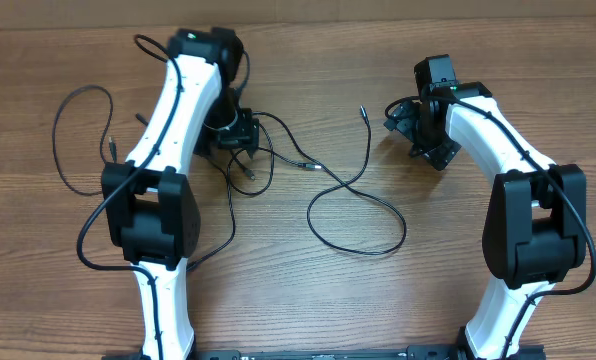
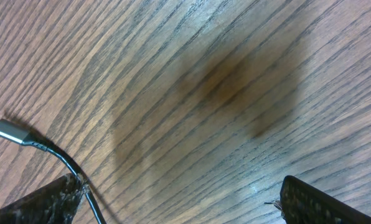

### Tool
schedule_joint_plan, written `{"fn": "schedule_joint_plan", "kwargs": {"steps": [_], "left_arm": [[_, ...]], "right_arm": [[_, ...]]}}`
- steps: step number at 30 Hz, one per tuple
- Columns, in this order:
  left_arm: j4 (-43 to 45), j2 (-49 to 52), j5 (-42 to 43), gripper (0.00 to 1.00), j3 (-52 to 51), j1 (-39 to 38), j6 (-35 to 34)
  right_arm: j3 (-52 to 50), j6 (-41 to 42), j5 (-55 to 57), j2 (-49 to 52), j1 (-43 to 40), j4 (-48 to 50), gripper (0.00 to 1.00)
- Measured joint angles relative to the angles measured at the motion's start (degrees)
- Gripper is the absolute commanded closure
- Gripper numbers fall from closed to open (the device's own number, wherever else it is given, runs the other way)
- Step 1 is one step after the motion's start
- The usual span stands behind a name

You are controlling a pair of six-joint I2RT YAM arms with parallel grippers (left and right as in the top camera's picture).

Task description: Untangle cables

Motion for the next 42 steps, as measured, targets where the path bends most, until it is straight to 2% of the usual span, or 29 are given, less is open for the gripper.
{"fn": "schedule_joint_plan", "kwargs": {"steps": [6,8,9,10,11,17,21,28,35,39,42], "left_arm": [[6.10,-0.52,-0.24,0.31,-8.02,-3.37,-0.57],[8.59,-0.52,-0.22,0.39,-9.73,-4.09,-0.85],[10.01,-0.52,-0.20,0.53,-10.95,-4.61,-1.01],[10.25,-0.52,-0.20,0.85,-11.21,-4.94,-1.22],[11.13,-0.52,-0.17,0.95,-11.39,-5.49,-1.25],[12.98,-1.16,2.23,0.96,-11.30,-6.88,-1.25],[14.69,-6.25,3.02,0.96,-10.82,-6.91,-1.25],[24.22,-31.85,3.45,0.96,-9.25,-6.91,-1.25],[33.86,-48.41,2.29,0.96,-8.24,-6.91,-1.25],[31.91,-50.73,1.75,0.96,-8.11,-6.91,-1.25],[25.11,-49.46,1.49,0.96,-8.22,-6.91,-1.29]], "right_arm": [[0.00,0.04,0.02,0.00,-0.02,-0.02,0.00],[0.00,0.02,0.00,0.00,0.00,-0.02,0.00],[0.00,0.02,0.02,0.00,0.00,-0.02,0.00],[0.00,0.02,0.02,0.00,0.00,0.00,0.00],[0.00,0.00,0.02,0.00,-0.02,0.00,0.00],[0.00,0.02,0.02,0.00,0.00,-0.02,0.00],[0.00,0.00,0.00,0.00,-0.02,-0.02,0.00],[0.00,0.02,0.02,0.00,-0.02,-0.02,0.00],[0.00,0.02,0.02,0.00,0.00,0.00,0.00],[0.00,0.02,0.00,0.00,-0.02,-0.02,0.00],[0.00,0.00,0.02,0.00,0.00,-0.02,0.00]]}}
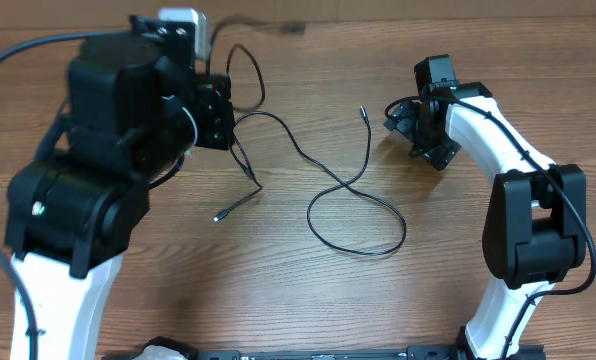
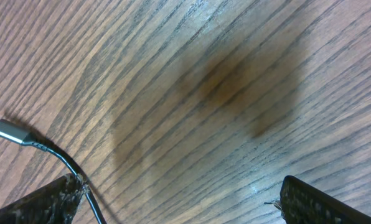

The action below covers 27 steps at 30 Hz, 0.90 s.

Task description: Untangle cables

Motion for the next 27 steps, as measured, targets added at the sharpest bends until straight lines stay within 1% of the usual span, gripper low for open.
{"fn": "schedule_joint_plan", "kwargs": {"steps": [2,4,6,9,13,16,20,21,23,24,25,27], "left_arm": [[-6.34,2.01,-0.04,0.96,-0.46,0.00,-0.81],[-10.12,4.20,-0.09,0.96,-1.88,0.00,-1.73],[-12.09,7.08,0.02,0.96,-4.31,0.00,-2.89],[-12.02,12.31,1.51,0.96,-10.58,0.00,-3.91],[-7.85,18.99,2.95,0.95,-21.75,0.00,-4.39],[-7.34,22.16,3.08,0.91,-25.55,0.00,-4.44],[-8.94,26.18,3.08,0.80,-26.23,0.00,-4.28],[-9.09,27.15,3.10,0.73,-26.27,0.00,-4.28],[-9.27,28.89,3.08,0.51,-26.32,0.00,-4.20],[-9.42,29.68,3.10,0.33,-26.34,0.00,-4.24],[-9.64,30.36,3.06,0.01,-26.38,0.00,-3.96],[-10.27,30.75,3.08,0.00,-26.43,0.00,-3.06]], "right_arm": [[0.00,0.00,0.00,0.00,0.00,-0.02,0.00],[0.00,0.02,0.00,0.00,-0.02,0.04,0.00],[0.00,0.00,-0.02,0.00,-0.02,0.00,0.00],[0.00,0.00,-0.02,0.00,0.00,0.00,0.00],[0.00,0.00,0.00,0.00,0.00,0.04,0.00],[0.00,0.00,0.00,0.00,0.00,0.04,0.00],[0.00,0.00,-0.02,0.00,0.00,0.02,0.00],[0.00,0.00,0.02,0.00,-0.02,0.02,0.00],[0.00,0.02,0.00,0.00,0.00,0.02,0.00],[0.00,0.02,0.00,0.00,0.00,0.02,0.00],[0.00,-0.02,0.00,0.00,0.00,0.00,0.00],[0.00,0.02,-0.02,0.00,0.00,0.02,0.00]]}}
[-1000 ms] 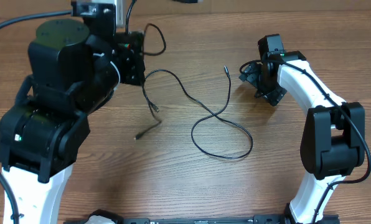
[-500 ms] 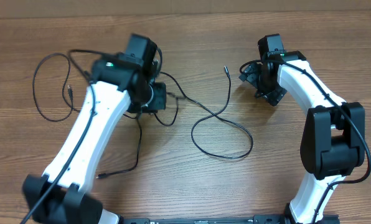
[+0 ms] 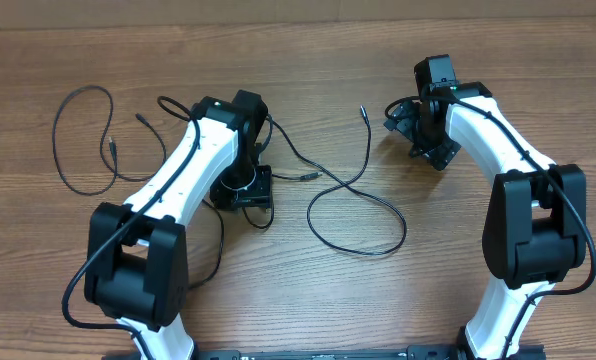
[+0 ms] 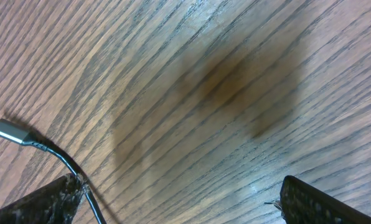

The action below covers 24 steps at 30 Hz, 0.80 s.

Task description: Untangle cables

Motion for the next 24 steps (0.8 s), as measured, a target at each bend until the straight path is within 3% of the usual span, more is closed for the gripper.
{"fn": "schedule_joint_plan", "kwargs": {"steps": [7,18,19,20,24], "left_arm": [[-2.21,0.00,-1.77,0.00,-0.02,-0.02,2.05],[4.37,0.00,-7.45,0.00,-9.94,-0.11,-4.42],[5.64,0.00,-7.45,0.04,-11.02,-0.11,-4.70],[6.62,0.00,-7.48,0.18,-11.69,-0.11,-5.09],[8.31,0.11,-7.58,0.51,-12.50,-0.11,-6.05]], "right_arm": [[0.00,0.00,0.02,0.00,0.00,0.00,0.00],[0.00,-0.04,0.02,0.00,-0.02,-0.02,0.00],[0.00,-0.04,0.04,0.00,0.00,0.04,0.00],[0.00,-0.02,0.00,0.00,-0.02,-0.02,0.00],[0.00,0.00,0.02,0.00,0.00,-0.02,0.00]]}}
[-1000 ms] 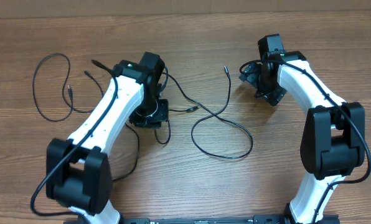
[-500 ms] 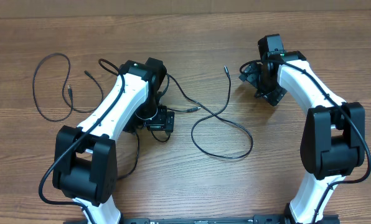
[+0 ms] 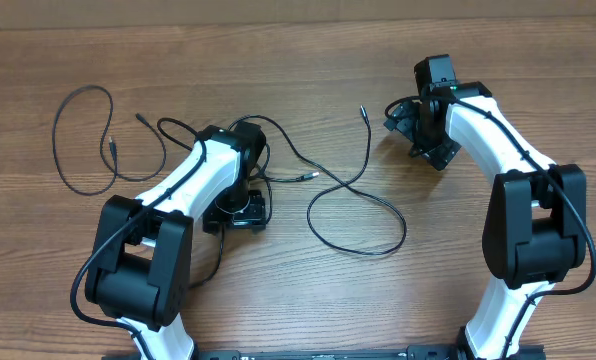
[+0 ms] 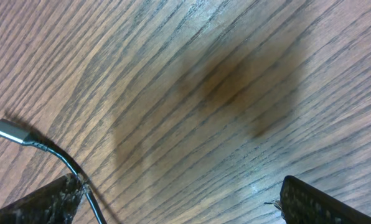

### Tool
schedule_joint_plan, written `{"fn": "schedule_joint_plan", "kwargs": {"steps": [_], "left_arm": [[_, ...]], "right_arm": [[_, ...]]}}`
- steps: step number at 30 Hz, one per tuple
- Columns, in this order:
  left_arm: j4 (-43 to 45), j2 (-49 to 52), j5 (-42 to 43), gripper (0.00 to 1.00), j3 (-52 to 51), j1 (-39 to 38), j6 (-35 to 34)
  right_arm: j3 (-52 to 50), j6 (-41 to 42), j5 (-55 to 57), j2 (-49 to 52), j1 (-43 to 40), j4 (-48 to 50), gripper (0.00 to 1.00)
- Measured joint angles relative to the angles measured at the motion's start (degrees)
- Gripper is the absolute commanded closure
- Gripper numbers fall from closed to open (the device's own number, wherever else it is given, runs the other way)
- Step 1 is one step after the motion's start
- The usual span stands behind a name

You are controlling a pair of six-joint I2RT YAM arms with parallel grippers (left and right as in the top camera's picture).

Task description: Untangle cables

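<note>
Thin black cables lie on the wooden table (image 3: 308,300). One cable (image 3: 76,140) forms a loop at the far left. A second cable (image 3: 288,152) runs from the left arm's wrist to a plug in the middle. A third, long cable (image 3: 366,205) loops in the centre, and its far plug lies by my right gripper (image 3: 418,130). That gripper hangs open just above the wood. In the right wrist view a silver plug (image 4: 5,130) and its cable (image 4: 61,158) pass the left finger (image 4: 42,202). My left gripper (image 3: 236,212) is low on the table, its jaws hidden.
The left arm's own black lead (image 3: 216,255) trails over the table beside it. The table's far edge (image 3: 308,20) runs along the back.
My left gripper has shifted slightly toward the front and left, and the cable by its wrist has bent a little. The right arm and the plug by it are unchanged.
My left gripper was at a tangle of cables at the back left. Then the arm was high, near the camera, with a cable hanging from it. Then it was low again at mid-table, with the cables spread wider. The right gripper stayed open and still throughout.
</note>
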Motion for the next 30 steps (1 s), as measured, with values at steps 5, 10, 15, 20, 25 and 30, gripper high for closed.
{"fn": "schedule_joint_plan", "kwargs": {"steps": [5,10,15,20,25,30], "left_arm": [[1.07,0.00,0.92,0.86,-0.09,0.00,-0.20],[2.05,0.00,1.70,0.16,-0.11,0.00,-0.87],[4.13,0.00,2.01,0.01,-0.11,0.00,-1.11],[7.32,0.00,2.05,0.00,-0.15,0.00,-1.77],[10.05,0.00,2.27,0.09,-0.15,0.00,-4.81],[10.38,0.00,2.91,0.13,-0.15,0.00,-7.32]], "right_arm": [[0.00,-0.02,0.00,0.00,0.00,0.00,0.00],[0.00,-0.02,0.00,0.00,-0.02,0.00,0.00],[0.00,-0.04,0.00,0.00,-0.02,0.04,0.00],[0.00,-0.04,0.00,0.00,0.00,0.00,0.00],[0.00,-0.02,0.00,0.00,-0.02,0.02,0.00],[0.00,-0.09,0.00,0.00,-0.02,0.04,0.00]]}}
